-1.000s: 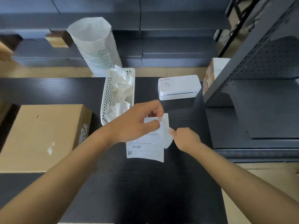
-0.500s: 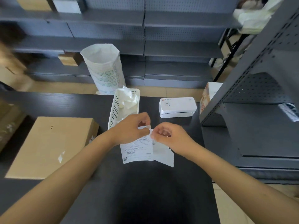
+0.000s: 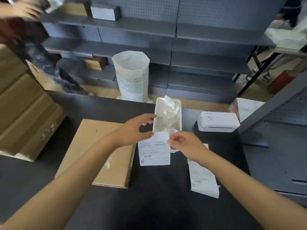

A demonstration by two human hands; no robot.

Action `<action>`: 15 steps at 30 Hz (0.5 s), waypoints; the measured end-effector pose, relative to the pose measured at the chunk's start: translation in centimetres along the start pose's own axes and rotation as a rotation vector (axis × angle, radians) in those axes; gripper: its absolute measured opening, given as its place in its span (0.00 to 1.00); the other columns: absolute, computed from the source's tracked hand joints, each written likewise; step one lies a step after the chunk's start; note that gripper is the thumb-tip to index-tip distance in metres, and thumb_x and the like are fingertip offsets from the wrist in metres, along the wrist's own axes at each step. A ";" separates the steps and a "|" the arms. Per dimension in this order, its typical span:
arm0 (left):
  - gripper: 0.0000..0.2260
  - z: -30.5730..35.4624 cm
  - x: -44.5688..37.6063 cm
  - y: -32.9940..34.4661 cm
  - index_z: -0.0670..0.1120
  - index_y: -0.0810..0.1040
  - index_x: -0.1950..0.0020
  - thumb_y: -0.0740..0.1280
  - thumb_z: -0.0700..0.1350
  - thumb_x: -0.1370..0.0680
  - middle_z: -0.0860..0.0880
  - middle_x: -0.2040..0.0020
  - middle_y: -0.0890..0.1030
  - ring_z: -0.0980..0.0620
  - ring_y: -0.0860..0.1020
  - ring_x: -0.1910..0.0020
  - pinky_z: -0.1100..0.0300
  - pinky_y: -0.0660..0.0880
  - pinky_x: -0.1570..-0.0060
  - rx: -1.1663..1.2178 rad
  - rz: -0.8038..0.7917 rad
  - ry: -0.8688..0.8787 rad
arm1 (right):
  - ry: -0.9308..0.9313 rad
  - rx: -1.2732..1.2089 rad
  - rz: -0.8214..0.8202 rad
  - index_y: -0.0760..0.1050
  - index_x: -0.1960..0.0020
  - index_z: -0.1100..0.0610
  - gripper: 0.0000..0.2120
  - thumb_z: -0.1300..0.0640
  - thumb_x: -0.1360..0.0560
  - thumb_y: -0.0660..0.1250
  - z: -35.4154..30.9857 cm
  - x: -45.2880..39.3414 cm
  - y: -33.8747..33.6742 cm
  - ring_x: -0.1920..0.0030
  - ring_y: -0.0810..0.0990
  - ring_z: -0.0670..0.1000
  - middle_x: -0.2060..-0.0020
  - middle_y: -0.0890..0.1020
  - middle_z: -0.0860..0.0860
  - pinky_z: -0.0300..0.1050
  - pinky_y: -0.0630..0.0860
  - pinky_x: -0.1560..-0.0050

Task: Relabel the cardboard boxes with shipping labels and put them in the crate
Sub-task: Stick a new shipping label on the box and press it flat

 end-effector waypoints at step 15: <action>0.07 -18.7 6.9 -9.9 0.47 0.77 0.54 0.67 0.51 0.22 0.51 0.57 0.83 0.52 0.82 0.55 0.61 0.75 0.55 0.148 0.072 -0.287 | 0.233 -0.173 0.091 0.78 0.49 0.54 0.06 0.52 0.24 0.68 -5.0 -5.8 16.1 0.53 0.82 0.46 0.53 0.84 0.49 0.40 0.78 0.52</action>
Point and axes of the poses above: each hand's wrist, its own x-axis away from the middle knuckle, its own y-axis out of the palm, z = x × y, the point moved 6 cm from there along -x, towards the middle knuckle
